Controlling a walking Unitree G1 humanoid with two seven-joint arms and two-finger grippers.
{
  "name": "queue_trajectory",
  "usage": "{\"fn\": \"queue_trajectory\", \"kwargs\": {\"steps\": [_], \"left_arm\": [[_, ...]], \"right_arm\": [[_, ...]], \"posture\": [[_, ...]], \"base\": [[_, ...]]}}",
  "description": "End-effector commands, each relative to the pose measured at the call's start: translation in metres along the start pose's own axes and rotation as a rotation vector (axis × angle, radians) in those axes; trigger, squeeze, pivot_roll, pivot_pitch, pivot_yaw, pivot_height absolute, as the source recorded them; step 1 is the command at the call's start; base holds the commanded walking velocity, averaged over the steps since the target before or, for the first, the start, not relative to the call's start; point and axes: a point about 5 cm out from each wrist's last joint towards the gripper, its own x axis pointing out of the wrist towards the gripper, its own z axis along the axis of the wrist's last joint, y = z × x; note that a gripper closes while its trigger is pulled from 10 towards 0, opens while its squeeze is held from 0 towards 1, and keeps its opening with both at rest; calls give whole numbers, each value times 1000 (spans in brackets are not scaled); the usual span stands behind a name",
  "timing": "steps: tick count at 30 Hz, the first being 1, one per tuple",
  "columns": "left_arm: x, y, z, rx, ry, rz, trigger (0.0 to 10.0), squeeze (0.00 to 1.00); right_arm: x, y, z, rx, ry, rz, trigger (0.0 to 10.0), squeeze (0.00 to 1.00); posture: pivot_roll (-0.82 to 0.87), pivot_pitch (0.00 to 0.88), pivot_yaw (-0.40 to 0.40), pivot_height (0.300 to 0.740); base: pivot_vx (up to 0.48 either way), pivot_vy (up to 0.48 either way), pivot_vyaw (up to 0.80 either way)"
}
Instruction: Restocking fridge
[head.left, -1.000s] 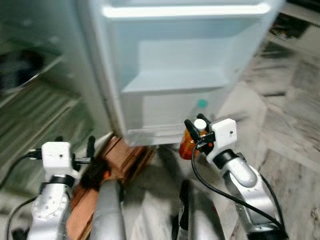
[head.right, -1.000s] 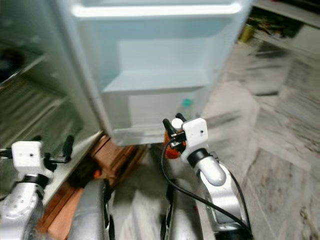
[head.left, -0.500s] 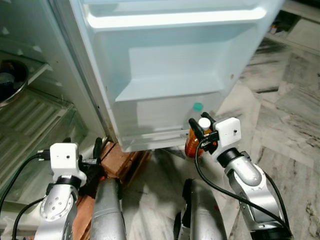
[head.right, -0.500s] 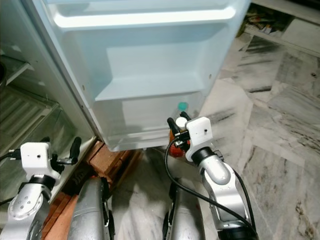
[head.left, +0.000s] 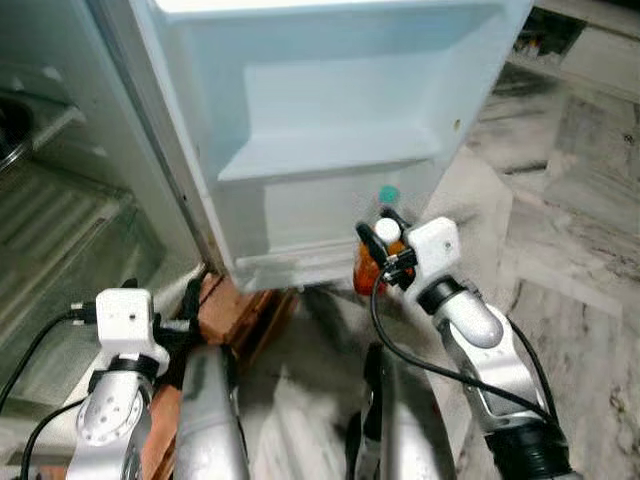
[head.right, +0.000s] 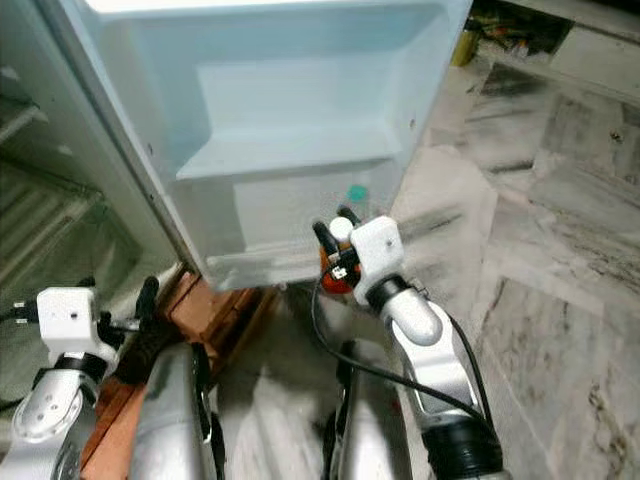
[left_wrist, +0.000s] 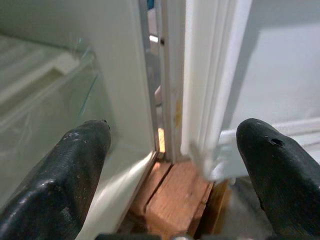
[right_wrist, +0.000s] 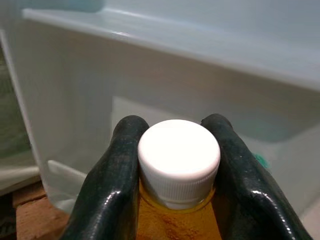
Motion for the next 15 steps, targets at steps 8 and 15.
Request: {"fn": "queue_trajectory", "kwargs": {"steps": [8, 15], "left_arm": [[-16, 5, 1, 37, 17, 28, 10000, 0], [-26, 25, 2, 72, 41, 96, 10000, 0]], "right_arm": [[46, 9, -4, -109, -29, 75, 10000, 0], [71, 16, 4, -328, -89, 125, 10000, 0]], "posture": [[113, 256, -48, 535], [165, 297, -39, 535]], "base": [[0, 0, 0], [0, 0, 0]]}}
